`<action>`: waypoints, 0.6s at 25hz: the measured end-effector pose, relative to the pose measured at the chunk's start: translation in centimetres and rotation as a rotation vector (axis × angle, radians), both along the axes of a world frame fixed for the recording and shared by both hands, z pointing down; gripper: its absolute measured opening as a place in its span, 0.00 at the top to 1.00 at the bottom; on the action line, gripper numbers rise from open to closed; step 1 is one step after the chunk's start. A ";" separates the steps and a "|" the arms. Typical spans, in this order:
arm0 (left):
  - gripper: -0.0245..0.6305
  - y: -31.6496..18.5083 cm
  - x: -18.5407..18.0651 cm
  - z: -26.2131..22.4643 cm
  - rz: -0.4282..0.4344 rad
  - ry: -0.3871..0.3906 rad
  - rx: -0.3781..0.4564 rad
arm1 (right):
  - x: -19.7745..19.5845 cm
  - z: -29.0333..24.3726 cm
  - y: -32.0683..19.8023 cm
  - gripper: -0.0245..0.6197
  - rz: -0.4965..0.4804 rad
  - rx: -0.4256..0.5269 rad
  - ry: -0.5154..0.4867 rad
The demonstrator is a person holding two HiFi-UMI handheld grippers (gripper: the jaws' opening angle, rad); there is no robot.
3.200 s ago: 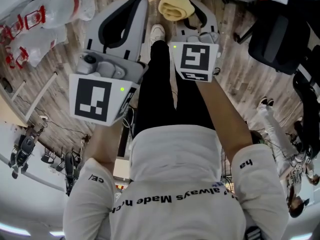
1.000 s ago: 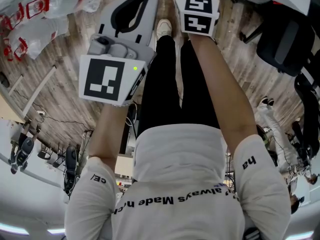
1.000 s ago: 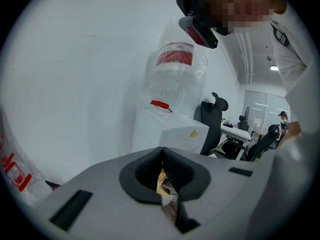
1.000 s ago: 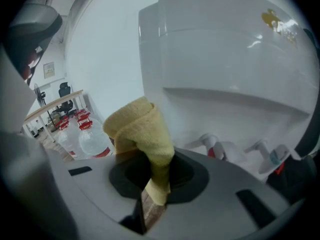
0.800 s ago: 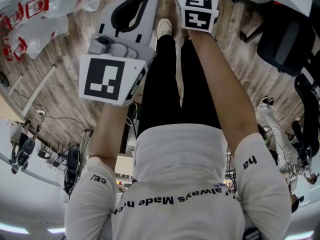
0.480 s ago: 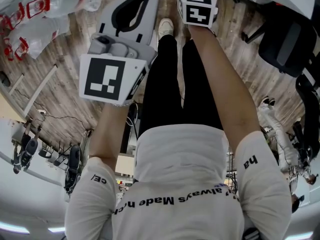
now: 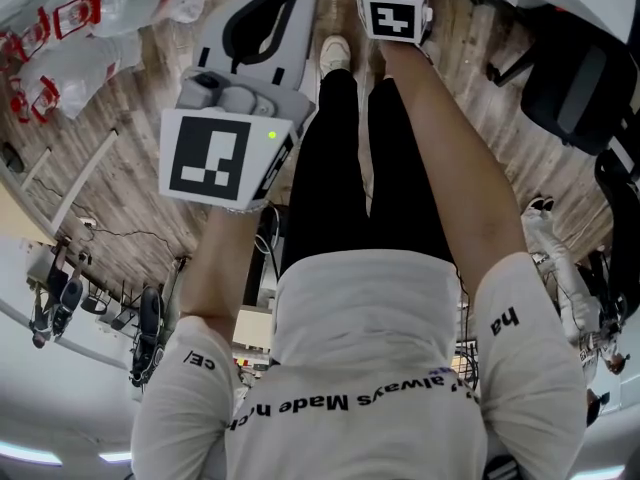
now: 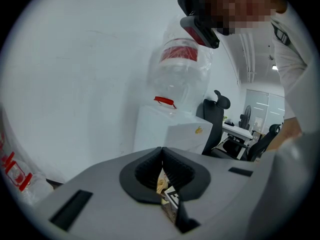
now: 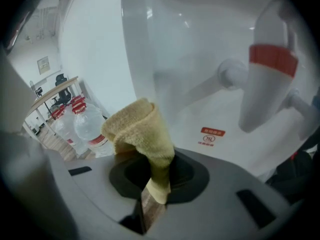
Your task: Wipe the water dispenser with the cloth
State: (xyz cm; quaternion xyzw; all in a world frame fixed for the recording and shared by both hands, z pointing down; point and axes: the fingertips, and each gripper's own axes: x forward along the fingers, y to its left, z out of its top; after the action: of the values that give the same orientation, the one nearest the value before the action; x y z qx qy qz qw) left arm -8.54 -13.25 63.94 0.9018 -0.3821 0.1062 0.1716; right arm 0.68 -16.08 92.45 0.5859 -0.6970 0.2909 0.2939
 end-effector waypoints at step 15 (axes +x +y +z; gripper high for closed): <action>0.93 0.6 0.7 0.5 -0.001 0.003 -0.014 | 0.8 6.4 0.2 0.85 -0.096 -0.147 0.036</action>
State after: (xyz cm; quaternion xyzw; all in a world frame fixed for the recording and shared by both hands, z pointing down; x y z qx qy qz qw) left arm -7.88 -12.70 64.39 0.9005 -0.3816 0.1074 0.1788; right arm 1.46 -15.88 98.88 0.5339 -0.6956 0.3162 0.3620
